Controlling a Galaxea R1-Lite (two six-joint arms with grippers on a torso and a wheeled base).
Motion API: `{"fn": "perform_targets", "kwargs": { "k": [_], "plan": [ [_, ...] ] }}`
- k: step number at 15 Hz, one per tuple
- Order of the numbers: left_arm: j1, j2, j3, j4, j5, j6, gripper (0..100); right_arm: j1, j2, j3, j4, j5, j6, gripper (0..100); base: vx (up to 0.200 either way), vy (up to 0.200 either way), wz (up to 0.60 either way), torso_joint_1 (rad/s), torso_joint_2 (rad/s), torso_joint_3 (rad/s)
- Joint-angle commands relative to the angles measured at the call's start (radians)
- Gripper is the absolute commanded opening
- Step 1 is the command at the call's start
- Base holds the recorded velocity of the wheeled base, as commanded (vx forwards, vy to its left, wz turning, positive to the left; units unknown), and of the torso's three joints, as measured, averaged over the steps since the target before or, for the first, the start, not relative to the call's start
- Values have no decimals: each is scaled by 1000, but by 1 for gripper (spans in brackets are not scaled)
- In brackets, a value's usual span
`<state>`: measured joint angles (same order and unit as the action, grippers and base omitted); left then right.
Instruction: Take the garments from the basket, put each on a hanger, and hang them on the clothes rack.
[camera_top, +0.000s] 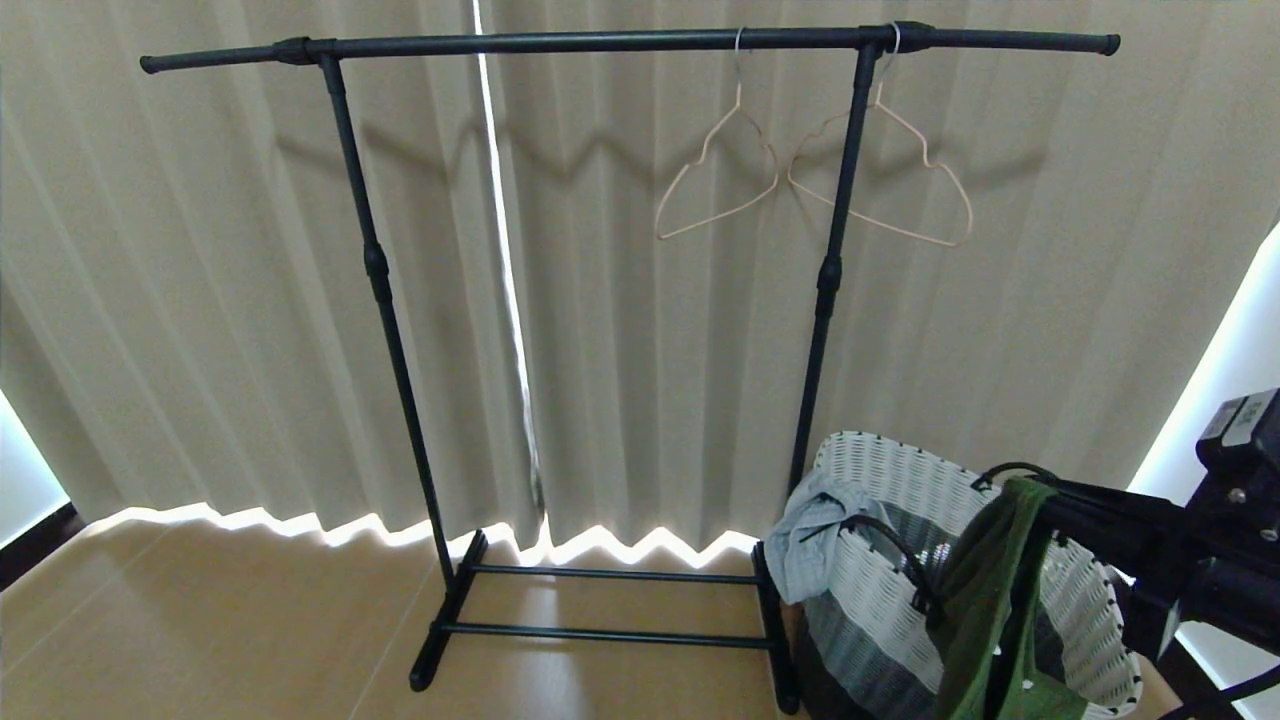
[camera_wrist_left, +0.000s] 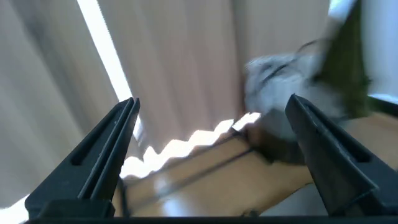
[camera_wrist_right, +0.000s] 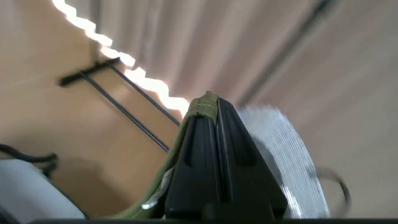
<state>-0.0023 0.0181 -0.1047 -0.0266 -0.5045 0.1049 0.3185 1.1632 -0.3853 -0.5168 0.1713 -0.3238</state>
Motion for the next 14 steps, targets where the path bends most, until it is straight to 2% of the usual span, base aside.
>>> {"fn": "perform_targets", "kwargs": {
  "k": [1, 3, 5, 6, 7, 9, 11, 12, 13, 14],
  "plan": [
    [2, 149, -116, -1, -66, -1, 100, 62, 50, -87, 26, 4, 9, 0, 0, 0, 0, 0, 0, 0],
    [-4, 304, -198, -4, -68, 1, 100, 65, 75, -122, 24, 17, 25, 0, 0, 0, 0, 0, 0, 0],
    [-39, 566, -302, -49, -66, -2, 100, 85, 92, -168, 23, 22, 31, 0, 0, 0, 0, 0, 0, 0],
    [-61, 640, -320, -70, -65, -8, 100, 85, 104, -178, 17, 22, 45, 0, 0, 0, 0, 0, 0, 0],
    [-100, 789, -357, -142, -52, -10, 100, 93, 115, -199, 17, 22, 101, 0, 0, 0, 0, 0, 0, 0],
    [-168, 918, -411, -213, 0, -8, 100, 126, 116, -218, 24, 20, 144, 0, 0, 0, 0, 0, 0, 0],
    [-418, 1063, -498, -227, 221, -21, 100, 160, 118, -230, 20, 22, 157, 0, 0, 0, 0, 0, 0, 0],
    [-599, 1158, -523, -242, 377, -65, 100, 191, 125, -241, 14, 22, 170, 0, 0, 0, 0, 0, 0, 0],
    [-711, 1235, -535, -276, 440, -102, 100, 212, 128, -254, 14, 22, 200, 0, 0, 0, 0, 0, 0, 0],
    [-788, 1313, -543, -326, 469, -126, 100, 240, 133, -274, 17, 22, 246, 0, 0, 0, 0, 0, 0, 0]
  ]
}}
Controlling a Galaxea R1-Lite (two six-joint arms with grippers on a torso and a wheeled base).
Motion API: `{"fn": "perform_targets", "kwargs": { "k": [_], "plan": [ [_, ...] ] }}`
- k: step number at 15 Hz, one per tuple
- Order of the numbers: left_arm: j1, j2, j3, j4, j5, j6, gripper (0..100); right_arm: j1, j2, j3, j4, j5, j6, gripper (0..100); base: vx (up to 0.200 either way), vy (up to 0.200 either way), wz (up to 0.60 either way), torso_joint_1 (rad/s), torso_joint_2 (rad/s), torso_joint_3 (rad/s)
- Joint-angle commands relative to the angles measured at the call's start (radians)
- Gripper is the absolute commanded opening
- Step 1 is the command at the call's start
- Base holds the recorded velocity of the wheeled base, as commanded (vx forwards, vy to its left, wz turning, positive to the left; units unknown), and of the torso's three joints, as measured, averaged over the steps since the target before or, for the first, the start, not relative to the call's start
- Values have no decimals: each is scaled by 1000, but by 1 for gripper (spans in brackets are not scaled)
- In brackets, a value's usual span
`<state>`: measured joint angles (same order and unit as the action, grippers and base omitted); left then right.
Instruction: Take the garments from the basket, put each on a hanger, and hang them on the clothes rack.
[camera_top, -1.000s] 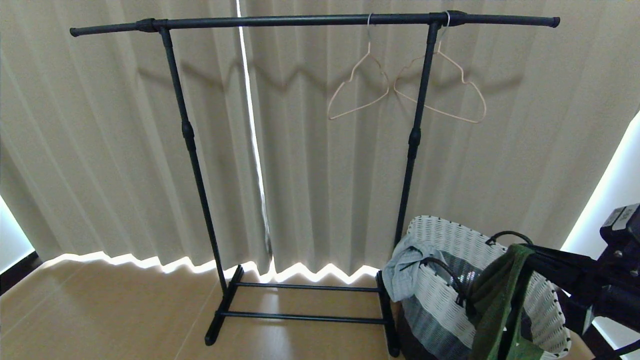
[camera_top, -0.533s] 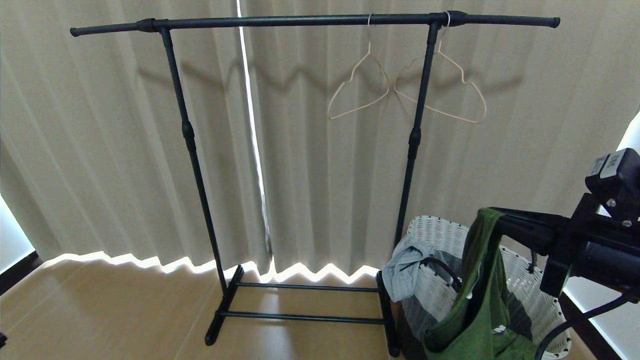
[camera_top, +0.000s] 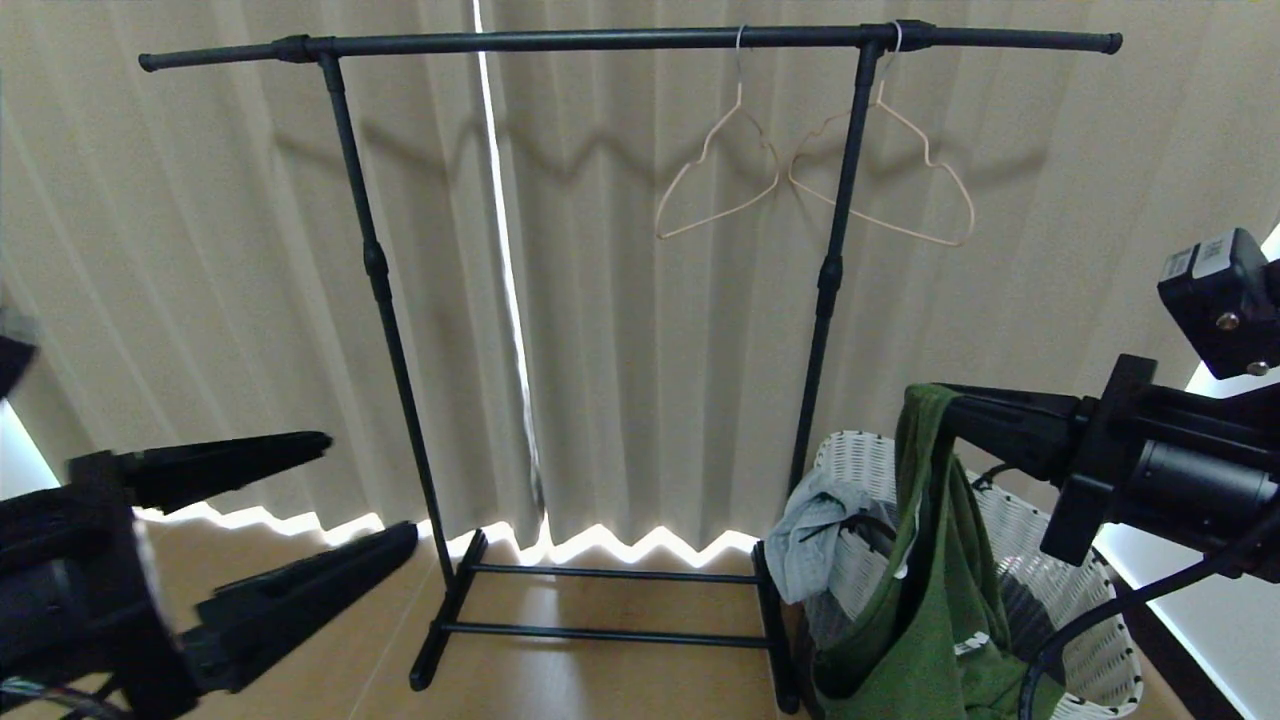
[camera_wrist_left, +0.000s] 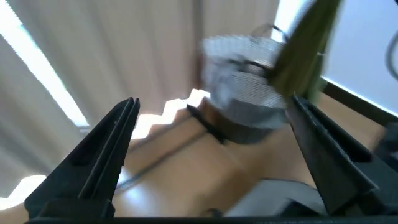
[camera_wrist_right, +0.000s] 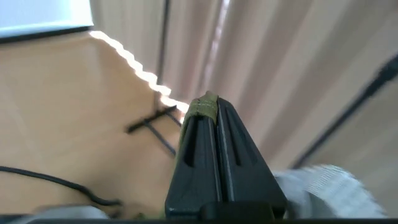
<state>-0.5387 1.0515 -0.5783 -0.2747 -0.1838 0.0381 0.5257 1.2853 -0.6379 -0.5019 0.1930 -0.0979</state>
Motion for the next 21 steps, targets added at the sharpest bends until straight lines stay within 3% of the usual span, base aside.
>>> {"fn": "perform_targets", "kwargs": {
  "k": [1, 4, 9, 11, 14, 21],
  "plan": [
    [-316, 363, -78, -153, 165, -72, 100, 74, 11, -45, 11, -1, 60, 0, 0, 0, 0, 0, 0, 0],
    [-437, 565, -98, -301, 193, -99, 100, 129, -1, -77, 11, -3, 73, 0, 0, 0, 0, 0, 0, 0],
    [-503, 696, -117, -356, 195, -150, 100, 161, -20, -71, 11, -1, 75, 0, 0, 0, 0, 0, 0, 0],
    [-506, 759, -158, -373, 199, -156, 100, 161, -26, -69, 11, 0, 76, 0, 0, 0, 0, 0, 0, 0],
    [-506, 849, -176, -502, 202, -191, 100, 165, -27, -66, 11, 0, 78, 0, 0, 0, 0, 0, 0, 0],
    [-481, 921, -175, -505, 219, -236, 100, 189, -80, -54, 13, -1, 79, 0, 0, 0, 0, 0, 0, 0]
  ]
}}
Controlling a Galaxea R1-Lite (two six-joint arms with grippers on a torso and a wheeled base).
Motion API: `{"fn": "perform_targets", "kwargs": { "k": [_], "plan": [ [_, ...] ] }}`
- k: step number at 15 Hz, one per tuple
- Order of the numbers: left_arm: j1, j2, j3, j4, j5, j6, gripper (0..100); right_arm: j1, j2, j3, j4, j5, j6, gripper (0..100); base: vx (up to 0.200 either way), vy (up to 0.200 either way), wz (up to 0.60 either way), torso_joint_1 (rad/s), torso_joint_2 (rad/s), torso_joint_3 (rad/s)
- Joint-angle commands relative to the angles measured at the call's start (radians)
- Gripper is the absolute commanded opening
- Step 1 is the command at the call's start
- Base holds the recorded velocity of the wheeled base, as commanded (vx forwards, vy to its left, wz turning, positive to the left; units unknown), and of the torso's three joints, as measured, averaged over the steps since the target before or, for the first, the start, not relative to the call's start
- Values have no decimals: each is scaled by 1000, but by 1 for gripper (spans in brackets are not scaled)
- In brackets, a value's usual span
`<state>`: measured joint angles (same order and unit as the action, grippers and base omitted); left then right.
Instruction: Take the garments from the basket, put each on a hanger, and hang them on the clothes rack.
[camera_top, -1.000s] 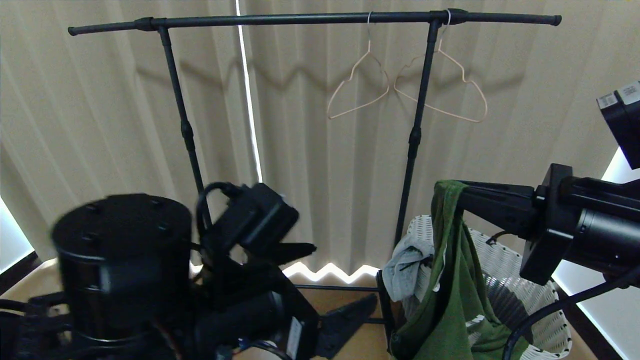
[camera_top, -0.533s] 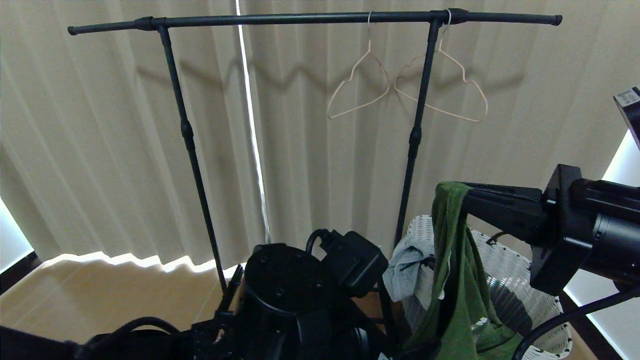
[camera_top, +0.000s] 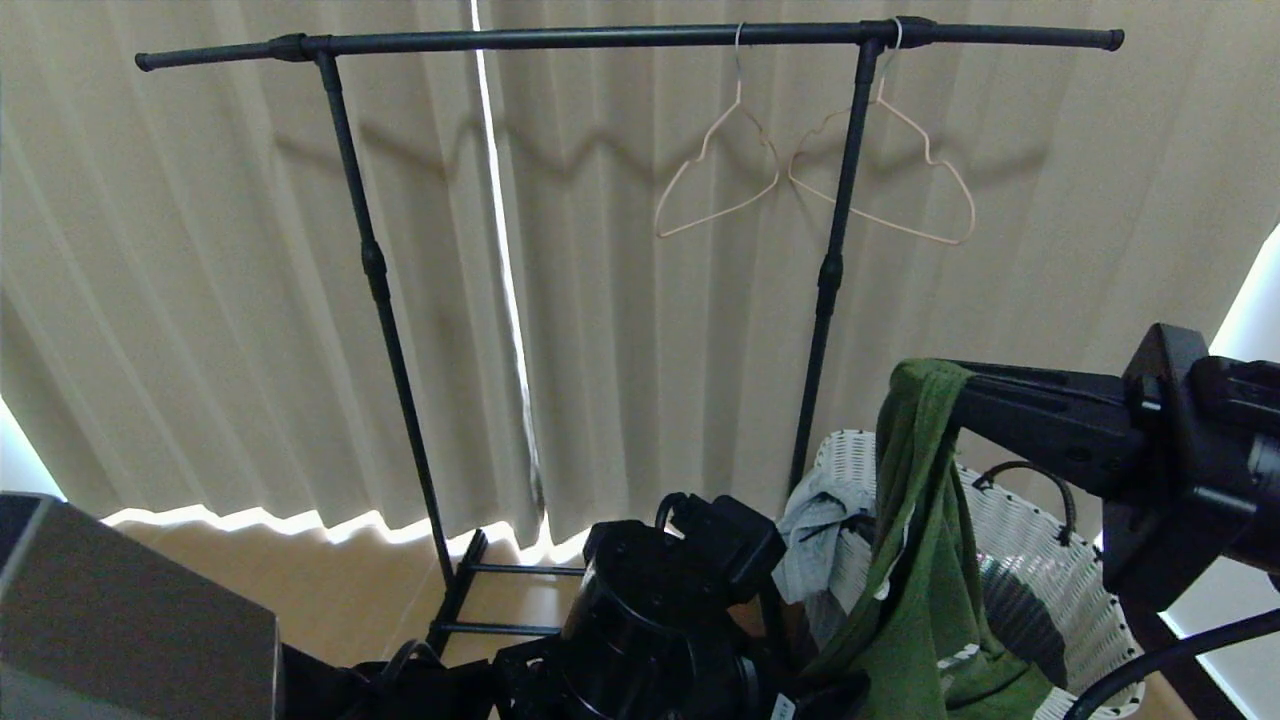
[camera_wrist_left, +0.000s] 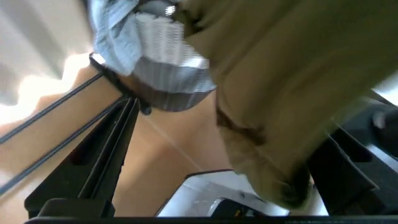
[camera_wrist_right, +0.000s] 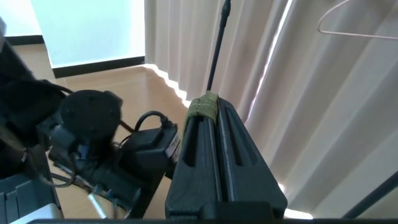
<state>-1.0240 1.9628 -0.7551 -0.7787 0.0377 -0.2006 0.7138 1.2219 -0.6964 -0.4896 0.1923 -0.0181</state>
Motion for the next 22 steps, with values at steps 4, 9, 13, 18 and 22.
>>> {"fn": "perform_targets", "kwargs": {
  "k": [4, 9, 13, 18, 22],
  "plan": [
    [7, 2, 74, -30, 19, -23, 100, -2, -38, 12, 6, -2, 0, 0, 0, 0, 0, 0, 0, 0],
    [5, -48, 152, -189, 18, -17, 100, -4, -22, 12, 6, -2, 0, 0, 0, 0, 0, 0, 0, 0],
    [27, -88, 137, -205, 13, -19, 100, -4, -1, 6, 3, -1, 0, 0, 0, 0, 0, 0, 0, 0],
    [32, -74, 114, -205, 10, -19, 100, -4, -1, 6, 5, 24, 0, 0, 0, 0, 0, 0, 0, 0],
    [61, 7, 125, -205, 13, -10, 100, -4, -2, 6, 3, 24, 0, 0, 0, 0, 0, 0, 0, 0]
  ]
}}
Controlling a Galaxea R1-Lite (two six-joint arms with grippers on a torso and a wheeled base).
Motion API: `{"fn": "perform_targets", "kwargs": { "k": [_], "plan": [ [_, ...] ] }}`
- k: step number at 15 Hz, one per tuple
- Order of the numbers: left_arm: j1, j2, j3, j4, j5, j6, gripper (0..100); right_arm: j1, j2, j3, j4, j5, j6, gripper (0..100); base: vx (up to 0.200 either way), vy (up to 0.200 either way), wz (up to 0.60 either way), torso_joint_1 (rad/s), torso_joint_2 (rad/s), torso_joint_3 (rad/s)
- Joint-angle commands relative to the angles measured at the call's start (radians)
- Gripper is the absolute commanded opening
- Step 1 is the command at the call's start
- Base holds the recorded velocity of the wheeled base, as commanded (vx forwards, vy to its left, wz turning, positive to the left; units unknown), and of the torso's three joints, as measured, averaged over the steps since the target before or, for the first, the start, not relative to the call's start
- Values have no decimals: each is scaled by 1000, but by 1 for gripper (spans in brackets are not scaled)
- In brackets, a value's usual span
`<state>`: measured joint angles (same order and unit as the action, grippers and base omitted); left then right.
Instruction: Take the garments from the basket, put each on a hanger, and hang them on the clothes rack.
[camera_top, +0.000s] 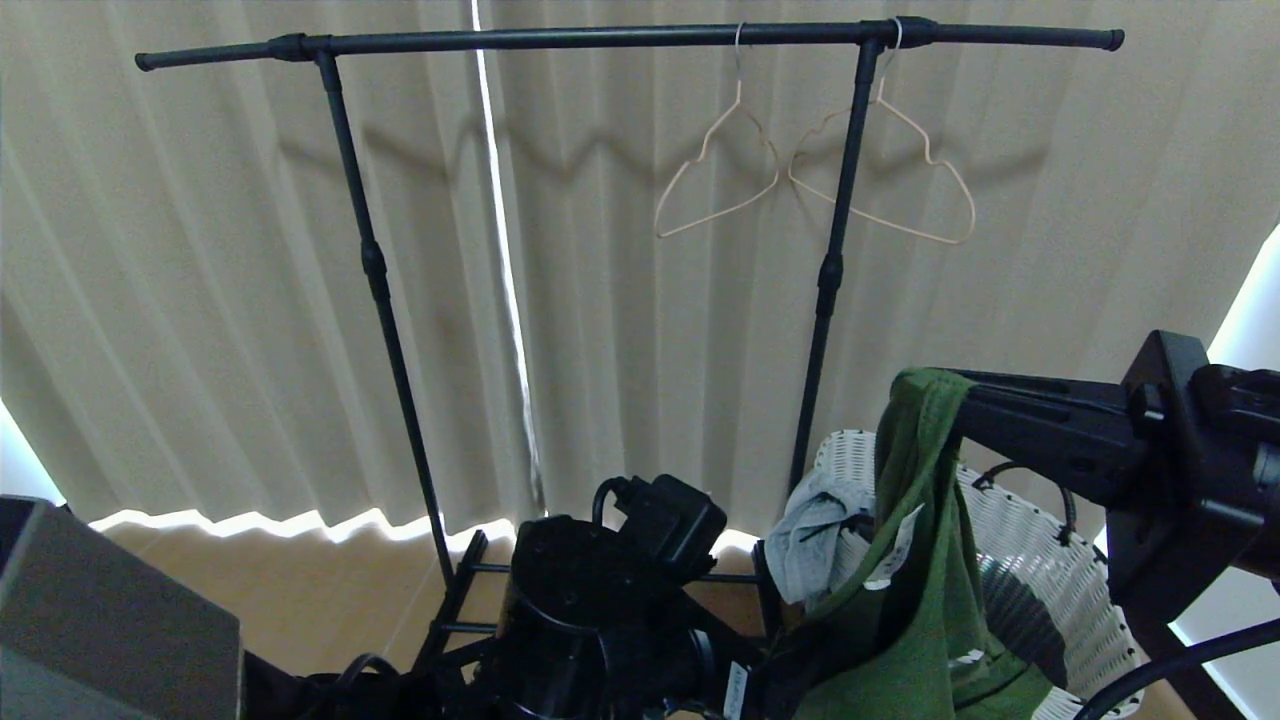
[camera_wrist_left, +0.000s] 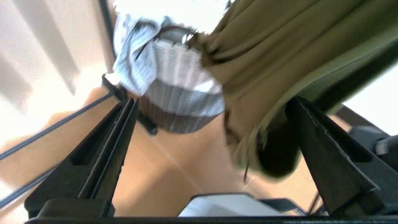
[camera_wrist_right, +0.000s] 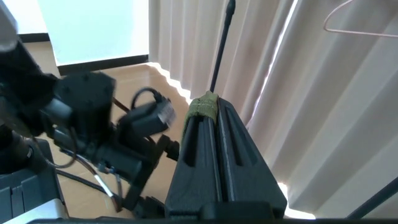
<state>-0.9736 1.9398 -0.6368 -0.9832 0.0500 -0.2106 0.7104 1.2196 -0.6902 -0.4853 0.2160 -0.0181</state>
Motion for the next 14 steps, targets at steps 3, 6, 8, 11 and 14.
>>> {"fn": "perform_targets", "kwargs": {
  "k": [3, 6, 8, 11, 14],
  "plan": [
    [16, 33, 25, 0, 1, 2, 100, 0, 0, 0, -2, 0, 0, 0, 0, 0, 0, 0, 0, 0],
    [19, 33, 60, 0, 1, 13, 0, 0, 0, 0, -2, 0, 0, 0, 0, 0, 0, 0, 0, 0],
    [19, 31, 82, -2, 2, 16, 0, -2, 0, 1, -2, -1, 1, 0, 0, 0, 0, 0, 0, 0],
    [30, -30, 111, -75, 11, 65, 0, -45, 15, 5, -4, -1, 1, 0, 0, 0, 0, 0, 0, 0],
    [144, -220, 106, 8, 5, 229, 0, -106, 43, -2, -15, -7, 1, 0, 0, 0, 0, 0, 0, 0]
  ]
}}
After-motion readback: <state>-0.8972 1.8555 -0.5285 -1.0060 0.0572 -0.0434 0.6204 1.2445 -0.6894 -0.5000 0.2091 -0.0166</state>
